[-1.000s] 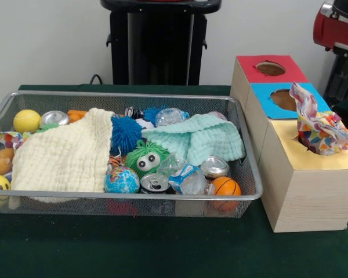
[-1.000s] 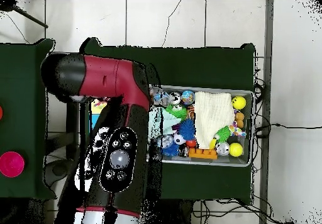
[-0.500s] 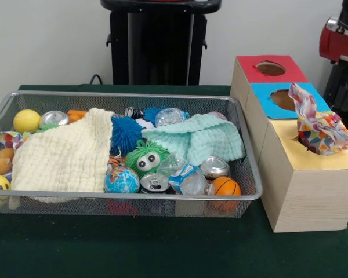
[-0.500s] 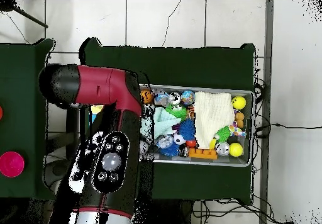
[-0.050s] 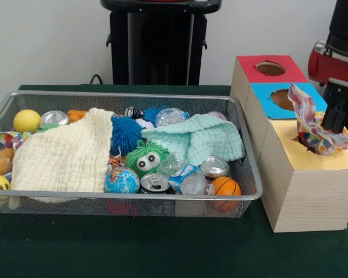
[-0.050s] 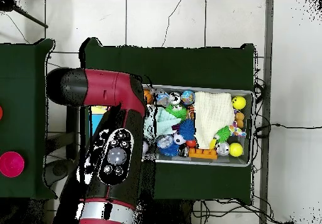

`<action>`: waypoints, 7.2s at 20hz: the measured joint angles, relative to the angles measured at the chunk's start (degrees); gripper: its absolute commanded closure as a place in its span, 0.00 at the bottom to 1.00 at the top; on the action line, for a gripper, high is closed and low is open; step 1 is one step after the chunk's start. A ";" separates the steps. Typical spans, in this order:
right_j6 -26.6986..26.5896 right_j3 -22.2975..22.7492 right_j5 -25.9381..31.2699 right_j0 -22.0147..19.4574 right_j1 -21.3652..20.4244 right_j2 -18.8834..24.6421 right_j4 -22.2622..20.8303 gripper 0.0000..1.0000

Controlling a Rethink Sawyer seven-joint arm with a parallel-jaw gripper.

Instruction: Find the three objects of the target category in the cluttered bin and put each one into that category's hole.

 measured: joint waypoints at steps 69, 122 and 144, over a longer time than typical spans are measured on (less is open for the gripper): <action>0.00 23.76 -18.34 -0.20 -9.13 3.19 1.41 1.00; 0.34 22.17 -35.71 2.47 1.13 4.57 13.50 1.00; 0.34 20.40 -33.56 6.17 2.77 0.50 16.04 1.00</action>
